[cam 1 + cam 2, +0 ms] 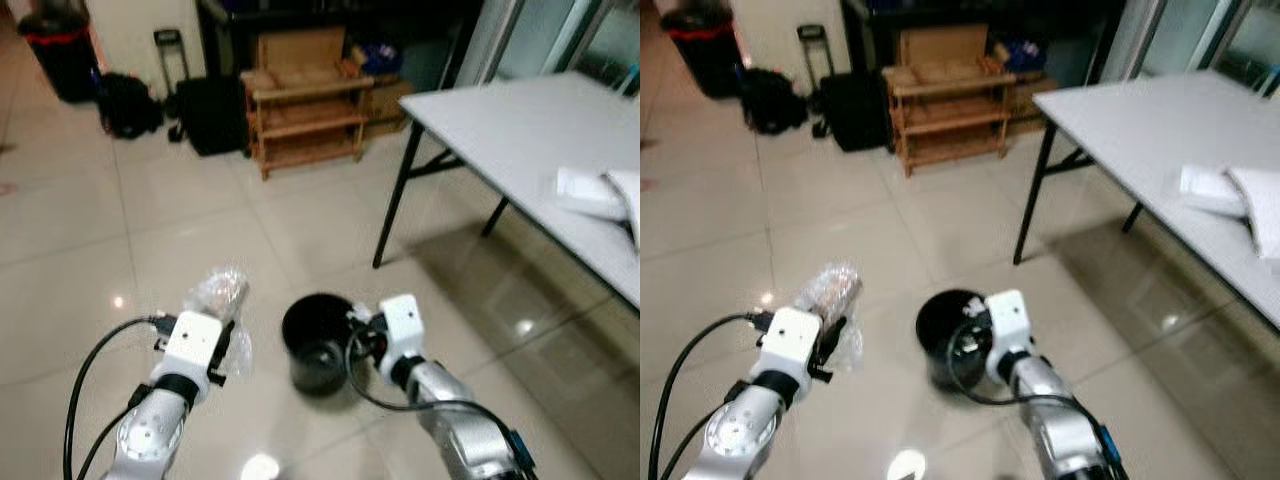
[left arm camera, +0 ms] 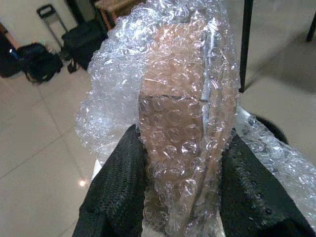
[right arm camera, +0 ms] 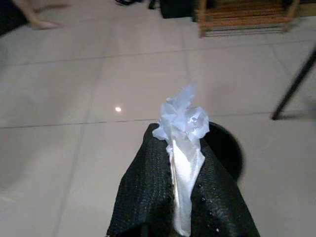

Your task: Picking trash to rubbish bin

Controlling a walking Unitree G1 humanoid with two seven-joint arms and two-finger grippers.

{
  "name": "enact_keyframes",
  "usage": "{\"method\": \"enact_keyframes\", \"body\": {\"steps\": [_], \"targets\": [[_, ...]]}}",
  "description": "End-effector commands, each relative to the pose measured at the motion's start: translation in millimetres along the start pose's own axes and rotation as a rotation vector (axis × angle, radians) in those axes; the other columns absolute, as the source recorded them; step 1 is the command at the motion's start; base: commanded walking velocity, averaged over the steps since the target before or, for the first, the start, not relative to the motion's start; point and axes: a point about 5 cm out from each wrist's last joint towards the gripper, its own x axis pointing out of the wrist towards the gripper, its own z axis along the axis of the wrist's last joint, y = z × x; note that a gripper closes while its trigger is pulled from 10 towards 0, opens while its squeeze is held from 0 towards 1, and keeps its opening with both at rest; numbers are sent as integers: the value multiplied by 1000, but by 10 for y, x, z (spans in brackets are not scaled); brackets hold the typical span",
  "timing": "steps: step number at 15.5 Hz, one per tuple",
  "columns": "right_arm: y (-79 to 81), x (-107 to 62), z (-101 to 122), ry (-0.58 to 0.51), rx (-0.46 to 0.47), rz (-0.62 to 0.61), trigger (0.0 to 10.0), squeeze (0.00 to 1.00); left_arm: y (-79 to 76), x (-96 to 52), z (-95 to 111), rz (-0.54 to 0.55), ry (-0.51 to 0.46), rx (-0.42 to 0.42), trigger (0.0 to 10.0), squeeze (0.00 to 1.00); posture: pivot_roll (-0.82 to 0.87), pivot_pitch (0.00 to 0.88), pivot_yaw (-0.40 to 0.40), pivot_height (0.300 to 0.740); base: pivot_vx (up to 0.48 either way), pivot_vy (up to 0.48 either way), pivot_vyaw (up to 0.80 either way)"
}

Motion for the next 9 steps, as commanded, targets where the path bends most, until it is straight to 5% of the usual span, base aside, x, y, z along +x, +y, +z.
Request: {"method": "enact_keyframes", "body": {"steps": [1,9], "targets": [[-80,-2,-10,2,-8,-36,10000,0,-50,-6,13,-13,-11,1,10000,0,105,54,-48,740,330,0,0],[-168,26,-100,43,-29,-102,10000,0,-75,28,-2,-46,-15,18,10000,0,104,40,-50,740,331,0,-117]]}}
